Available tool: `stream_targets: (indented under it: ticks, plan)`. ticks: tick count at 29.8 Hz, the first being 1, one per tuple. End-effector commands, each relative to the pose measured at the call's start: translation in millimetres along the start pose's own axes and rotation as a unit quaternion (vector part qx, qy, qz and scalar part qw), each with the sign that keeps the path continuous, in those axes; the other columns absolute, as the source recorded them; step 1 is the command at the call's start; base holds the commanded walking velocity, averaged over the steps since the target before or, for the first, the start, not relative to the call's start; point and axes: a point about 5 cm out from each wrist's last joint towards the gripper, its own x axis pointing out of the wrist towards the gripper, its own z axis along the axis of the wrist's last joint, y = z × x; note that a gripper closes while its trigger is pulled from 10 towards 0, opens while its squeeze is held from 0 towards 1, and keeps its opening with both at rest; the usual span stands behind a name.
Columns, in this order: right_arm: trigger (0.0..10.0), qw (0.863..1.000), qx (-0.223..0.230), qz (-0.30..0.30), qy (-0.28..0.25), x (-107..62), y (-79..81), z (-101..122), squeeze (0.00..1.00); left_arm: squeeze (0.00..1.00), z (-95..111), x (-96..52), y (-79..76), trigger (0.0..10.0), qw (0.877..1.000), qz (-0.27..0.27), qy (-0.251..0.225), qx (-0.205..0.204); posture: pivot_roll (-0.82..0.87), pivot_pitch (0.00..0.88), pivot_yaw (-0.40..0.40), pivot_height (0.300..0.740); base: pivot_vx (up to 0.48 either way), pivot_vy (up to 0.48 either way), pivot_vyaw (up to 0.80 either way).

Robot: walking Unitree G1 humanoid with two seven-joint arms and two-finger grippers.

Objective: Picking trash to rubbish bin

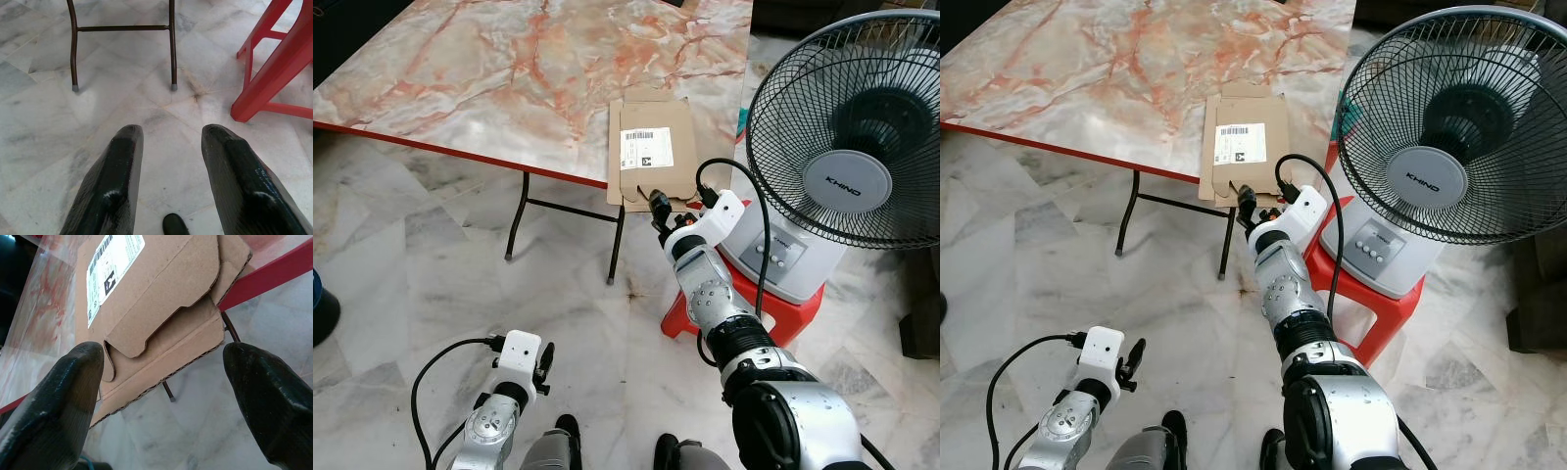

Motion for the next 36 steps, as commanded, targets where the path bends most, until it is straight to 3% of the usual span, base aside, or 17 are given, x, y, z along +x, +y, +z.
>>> stream_targets:
  ticks: [1, 12, 13, 36]
  plan:
    - [10.0, 0.997, 0.039, 0.044, 0.05, -2.8, 43.1, -43, 0.0, 0.0, -8, -4.4, -2.1, 10.0, 1.0, -0.007, 0.016, 0.002, 0.15, 0.261, -0.023, 0.74, 0.0, 0.0, 0.0]
    - [10.0, 0.997, 0.039, 0.044, 0.05, -2.8, 43.1, -43, 0.0, 0.0, -8, -4.4, -2.1, 10.0, 1.0, -0.007, 0.016, 0.002, 0.15, 0.261, -0.023, 0.74, 0.0, 0.0, 0.0]
    - [10.0, 0.997, 0.061, 0.039, 0.041, -1.5, 48.8, -43, 0.0, 0.0, -9, -16.1, -5.6, 10.0, 1.0, -0.022, 0.013, 0.01, 0.19, 0.355, 0.017, 0.74, 0.0, 0.0, 0.0]
    - [10.0, 0.995, 0.083, 0.047, 0.026, 1.7, 57.8, -38, 0.0, 0.0, -1, -21.9, -8.3, 10.0, 0.999, -0.032, 0.016, 0.011, 0.19, 0.344, 0.019, 0.74, 0.0, 0.0, 0.0]
